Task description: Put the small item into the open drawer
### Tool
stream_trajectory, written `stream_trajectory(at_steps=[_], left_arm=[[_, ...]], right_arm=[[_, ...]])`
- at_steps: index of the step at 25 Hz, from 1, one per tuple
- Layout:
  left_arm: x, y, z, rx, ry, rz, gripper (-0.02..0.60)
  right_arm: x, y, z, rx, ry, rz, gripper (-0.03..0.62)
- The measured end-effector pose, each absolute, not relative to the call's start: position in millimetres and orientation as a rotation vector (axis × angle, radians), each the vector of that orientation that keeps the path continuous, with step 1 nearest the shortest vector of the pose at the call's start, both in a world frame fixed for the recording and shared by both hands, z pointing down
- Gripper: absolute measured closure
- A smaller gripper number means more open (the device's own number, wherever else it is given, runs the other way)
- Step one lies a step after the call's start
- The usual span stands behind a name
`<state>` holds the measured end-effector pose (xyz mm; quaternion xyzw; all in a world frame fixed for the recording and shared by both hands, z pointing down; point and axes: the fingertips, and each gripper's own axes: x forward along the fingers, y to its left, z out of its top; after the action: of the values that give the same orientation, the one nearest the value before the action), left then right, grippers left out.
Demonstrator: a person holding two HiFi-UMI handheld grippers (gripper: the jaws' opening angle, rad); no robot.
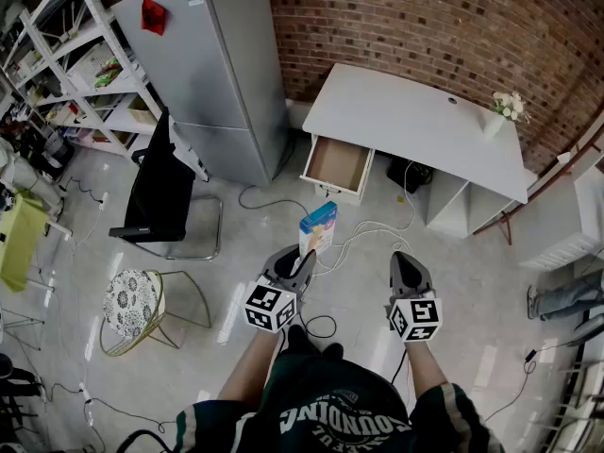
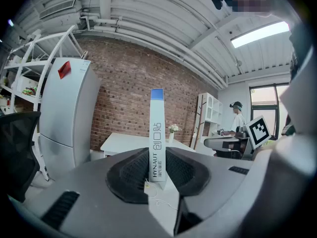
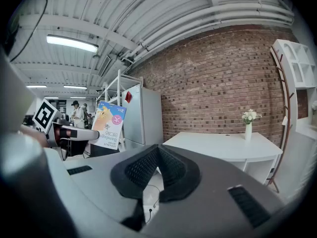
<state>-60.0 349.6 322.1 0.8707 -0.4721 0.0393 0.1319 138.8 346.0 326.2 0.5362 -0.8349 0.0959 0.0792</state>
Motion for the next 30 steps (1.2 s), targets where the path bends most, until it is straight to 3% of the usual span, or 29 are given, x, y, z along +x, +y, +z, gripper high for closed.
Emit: stream_trajectory(at_steps=[30], left_arm=[[-73, 357, 321, 2.503, -1.392, 0.1, 0.477]], right_arm=[[126, 351, 333, 1.565, -2.489, 0.31, 0.571]])
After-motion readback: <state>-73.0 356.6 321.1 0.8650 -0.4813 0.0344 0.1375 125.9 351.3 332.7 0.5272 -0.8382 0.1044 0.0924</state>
